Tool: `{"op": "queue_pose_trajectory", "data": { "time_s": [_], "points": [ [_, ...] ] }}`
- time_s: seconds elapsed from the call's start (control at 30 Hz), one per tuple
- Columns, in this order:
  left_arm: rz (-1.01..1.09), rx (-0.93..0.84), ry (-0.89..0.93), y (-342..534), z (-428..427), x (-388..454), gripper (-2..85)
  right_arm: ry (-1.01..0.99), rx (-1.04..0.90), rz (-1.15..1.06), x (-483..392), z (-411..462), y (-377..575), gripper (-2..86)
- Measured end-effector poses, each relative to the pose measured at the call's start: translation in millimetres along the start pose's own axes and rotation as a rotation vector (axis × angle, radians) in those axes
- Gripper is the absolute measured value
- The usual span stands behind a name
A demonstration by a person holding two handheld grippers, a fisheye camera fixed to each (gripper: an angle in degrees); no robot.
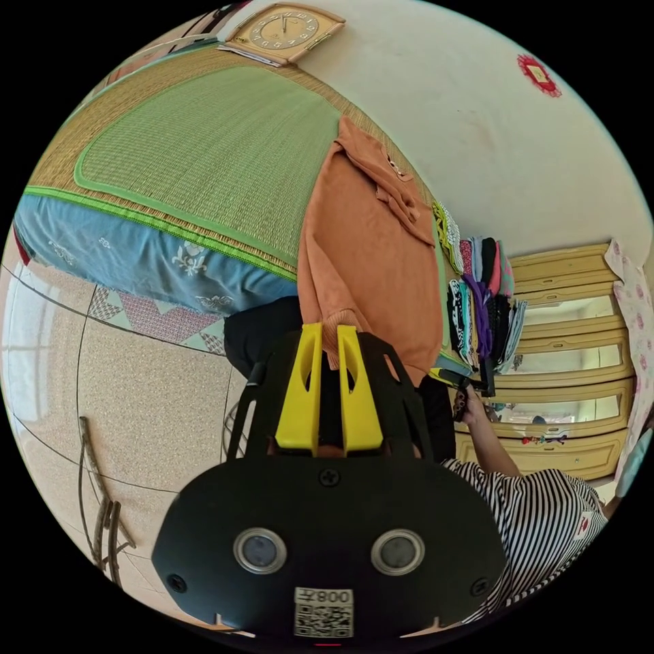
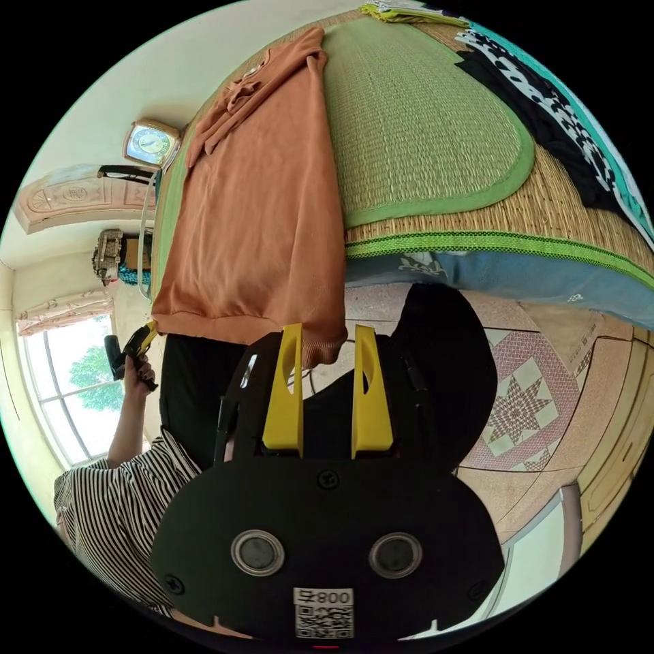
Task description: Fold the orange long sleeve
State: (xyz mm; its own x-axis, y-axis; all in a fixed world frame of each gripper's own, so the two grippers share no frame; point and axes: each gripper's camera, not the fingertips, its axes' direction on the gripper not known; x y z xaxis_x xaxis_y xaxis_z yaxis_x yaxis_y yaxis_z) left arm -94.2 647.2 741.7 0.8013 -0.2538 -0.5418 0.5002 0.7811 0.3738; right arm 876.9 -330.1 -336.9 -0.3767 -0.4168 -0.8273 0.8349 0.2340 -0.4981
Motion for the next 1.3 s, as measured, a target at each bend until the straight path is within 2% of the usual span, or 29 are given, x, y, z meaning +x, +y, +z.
{"op": "queue_pose_trajectory", "data": {
  "time_s": [0.4, 0.57, 0.77, 0.97, 1.13, 1.3],
  "points": [
    [0.014, -0.015, 0.031, -8, 0, -5, 5.7, -0.084, -0.059, 0.022, 35, 8, -32, 11.5],
    [0.034, 0.048, 0.096, -18, -8, 0, 9.9, -0.095, -0.064, 0.0, 38, 10, -38, 11.2],
    [0.038, -0.088, 0.035, -44, 17, 11, 13.7, -0.114, -0.074, -0.018, 39, 13, -45, 10.4],
    [0.048, -0.203, -0.082, -62, 39, 26, 8.8, -0.106, -0.071, -0.029, 39, 15, -46, 10.5],
    [0.056, -0.191, -0.112, -64, 31, 26, 5.3, -0.071, -0.055, -0.056, 38, 12, -43, 11.2],
    [0.004, -0.149, -0.058, -60, 27, 16, 4.0, -0.008, -0.053, -0.109, 38, 11, -45, 12.1]
  ]
}}
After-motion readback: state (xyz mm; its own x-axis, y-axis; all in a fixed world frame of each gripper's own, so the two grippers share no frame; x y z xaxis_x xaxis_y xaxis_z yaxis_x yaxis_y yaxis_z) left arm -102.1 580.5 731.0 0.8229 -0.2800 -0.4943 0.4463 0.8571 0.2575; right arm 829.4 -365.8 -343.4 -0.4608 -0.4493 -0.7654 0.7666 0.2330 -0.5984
